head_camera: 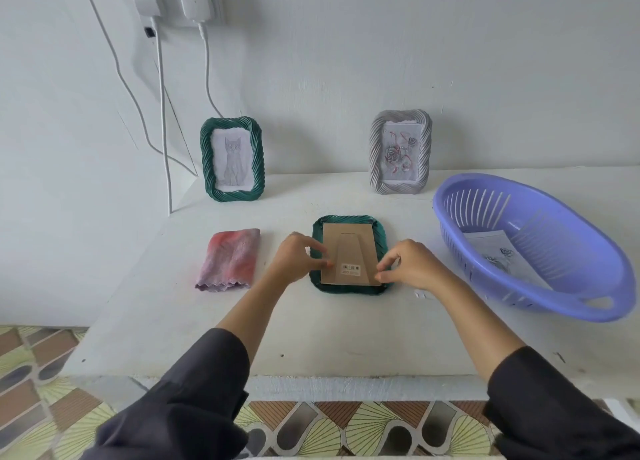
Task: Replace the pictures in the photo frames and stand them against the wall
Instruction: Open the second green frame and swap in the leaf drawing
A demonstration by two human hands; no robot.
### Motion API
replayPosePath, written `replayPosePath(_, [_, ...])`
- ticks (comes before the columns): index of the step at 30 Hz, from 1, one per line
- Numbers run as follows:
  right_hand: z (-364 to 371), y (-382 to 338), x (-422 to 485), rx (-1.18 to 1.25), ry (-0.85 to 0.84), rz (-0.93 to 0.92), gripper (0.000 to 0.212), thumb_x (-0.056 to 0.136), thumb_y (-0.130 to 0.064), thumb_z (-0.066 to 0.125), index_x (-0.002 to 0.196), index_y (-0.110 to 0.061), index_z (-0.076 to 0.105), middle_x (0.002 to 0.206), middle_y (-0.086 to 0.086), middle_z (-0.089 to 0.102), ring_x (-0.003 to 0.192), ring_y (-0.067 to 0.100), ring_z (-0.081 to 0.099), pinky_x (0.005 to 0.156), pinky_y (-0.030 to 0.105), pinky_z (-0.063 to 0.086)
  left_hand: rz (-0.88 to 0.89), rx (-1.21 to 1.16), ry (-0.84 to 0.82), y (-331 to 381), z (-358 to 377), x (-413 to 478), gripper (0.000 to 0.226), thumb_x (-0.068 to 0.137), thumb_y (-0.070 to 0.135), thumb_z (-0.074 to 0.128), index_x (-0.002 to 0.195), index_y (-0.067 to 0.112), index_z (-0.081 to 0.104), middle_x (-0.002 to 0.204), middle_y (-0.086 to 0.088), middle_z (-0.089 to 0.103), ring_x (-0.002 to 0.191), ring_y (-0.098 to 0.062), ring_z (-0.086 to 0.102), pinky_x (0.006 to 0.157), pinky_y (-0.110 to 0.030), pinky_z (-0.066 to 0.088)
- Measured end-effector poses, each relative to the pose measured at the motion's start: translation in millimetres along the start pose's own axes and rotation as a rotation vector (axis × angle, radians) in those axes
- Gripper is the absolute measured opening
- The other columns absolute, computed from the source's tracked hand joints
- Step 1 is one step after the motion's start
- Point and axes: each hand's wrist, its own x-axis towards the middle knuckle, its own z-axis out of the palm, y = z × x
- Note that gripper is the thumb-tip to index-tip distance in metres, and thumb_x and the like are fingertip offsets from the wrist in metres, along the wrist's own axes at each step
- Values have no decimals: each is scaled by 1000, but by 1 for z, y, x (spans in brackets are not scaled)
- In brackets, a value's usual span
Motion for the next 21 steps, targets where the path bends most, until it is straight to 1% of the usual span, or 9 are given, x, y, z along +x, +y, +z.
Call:
replayPosePath(1, [-2, 0, -3, -23, -48, -12, 24, 70, -23, 79, 91, -13, 73, 71, -15, 54, 69, 7, 53, 65, 23, 47, 57, 44, -61, 0, -3, -2, 33, 70, 23, 80, 102, 16, 72, 112, -3, 57, 94, -13, 48, 71, -20, 36])
replayPosePath(2, [-2, 0, -5, -43, -68, -24, 27, 69, -23, 80, 92, -11, 73, 70, -15, 52, 65, 3, 50, 57, 17, 45, 102, 74, -126, 1, -5, -5, 32, 69, 21, 81, 100, 16, 74, 111, -2, 57, 93, -11, 47, 69, -16, 36])
replayPosePath(3, [-1, -1, -7, -58, -69, -42, 28, 69, -23, 81, 93, -11, 72, 69, -15, 50, 63, 1, 47, 51, 13, 40, 133, 88, -176, 0, -6, -7, 32, 69, 18, 81, 100, 16, 74, 113, -1, 58, 94, -10, 47, 71, -13, 36])
replayPosePath(4, [0, -2, -9, -72, -62, -63, 31, 69, -23, 81, 95, -10, 71, 69, -16, 49, 62, 0, 46, 49, 13, 35, 157, 90, -205, -1, -8, -9, 32, 69, 16, 81, 100, 17, 74, 116, 0, 59, 97, -9, 48, 75, -13, 37])
replayPosePath(7, [4, -3, -11, -126, -22, -110, 32, 70, -23, 80, 98, -9, 71, 69, -16, 50, 62, -1, 46, 55, 16, 32, 188, 82, -253, -6, -13, -12, 33, 68, 15, 82, 100, 16, 74, 122, 0, 60, 104, -12, 52, 91, -24, 42])
replayPosePath(9, [4, -4, -13, -154, -19, -117, 28, 73, -22, 77, 97, -8, 71, 76, -4, 61, 66, 9, 53, 61, 20, 38, 203, 109, -264, -8, -16, -14, 30, 68, 17, 82, 98, 15, 75, 124, 0, 60, 110, -14, 54, 98, -28, 43])
replayPosePath(11, [4, -5, -16, -186, -27, -134, 22, 76, -22, 75, 92, -8, 72, 86, 6, 68, 72, 17, 56, 66, 27, 42, 226, 143, -256, -8, -17, -16, 27, 70, 19, 81, 96, 15, 76, 126, 1, 60, 111, -14, 55, 99, -27, 42])
replayPosePath(15, [7, -4, -18, -292, -15, -195, 23, 82, -25, 67, 84, -2, 69, 83, 13, 67, 67, 19, 51, 60, 30, 36, 252, 176, -257, -8, -17, -19, 27, 71, 23, 80, 96, 15, 76, 127, 2, 60, 112, -13, 55, 101, -28, 42])
replayPosePath(21, [8, -6, -19, -370, 15, -239, 26, 85, -26, 62, 76, -2, 66, 70, 6, 59, 68, 20, 47, 51, 24, 27, 284, 232, -252, -10, -17, -20, 27, 73, 30, 77, 97, 19, 76, 131, 3, 59, 115, -14, 56, 103, -33, 41])
